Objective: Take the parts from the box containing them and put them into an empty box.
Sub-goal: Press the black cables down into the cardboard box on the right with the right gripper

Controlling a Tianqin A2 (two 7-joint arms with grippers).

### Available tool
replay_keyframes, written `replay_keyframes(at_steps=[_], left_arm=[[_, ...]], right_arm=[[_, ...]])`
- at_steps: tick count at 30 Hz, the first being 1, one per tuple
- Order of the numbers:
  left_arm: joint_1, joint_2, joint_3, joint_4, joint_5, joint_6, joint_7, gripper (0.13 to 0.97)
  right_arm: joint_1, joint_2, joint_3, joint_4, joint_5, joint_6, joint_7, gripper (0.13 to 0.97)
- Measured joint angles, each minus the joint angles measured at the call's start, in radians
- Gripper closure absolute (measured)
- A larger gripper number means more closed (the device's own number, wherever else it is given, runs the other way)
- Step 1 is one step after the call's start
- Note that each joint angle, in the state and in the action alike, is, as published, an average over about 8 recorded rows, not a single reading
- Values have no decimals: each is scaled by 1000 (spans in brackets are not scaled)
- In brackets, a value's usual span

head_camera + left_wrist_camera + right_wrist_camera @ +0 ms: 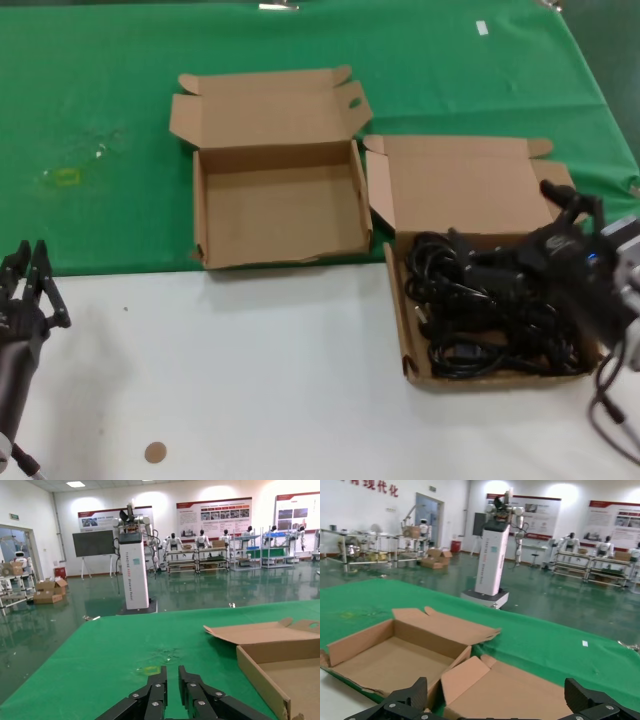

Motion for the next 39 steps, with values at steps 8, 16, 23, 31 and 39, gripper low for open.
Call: replay_keyframes(at_steps=[8, 16, 23, 31, 39], left_arm=[[0, 0, 0, 0, 0, 0, 0, 922], [0, 0, 0, 0, 0, 0, 0, 949], [0, 0, 0, 0, 0, 0, 0, 953], [0, 0, 0, 0, 0, 0, 0, 953], [0, 0, 0, 0, 0, 0, 0, 953]], right_arm=[[30, 177, 1, -1, 2, -142, 66, 129], [60, 276, 15, -41, -22, -323, -4, 129], [111, 319, 17, -100, -28, -494, -108, 129], [203, 305, -27, -198, -63, -634, -193, 130], [265, 264, -63, -258, -100, -698, -240, 140]])
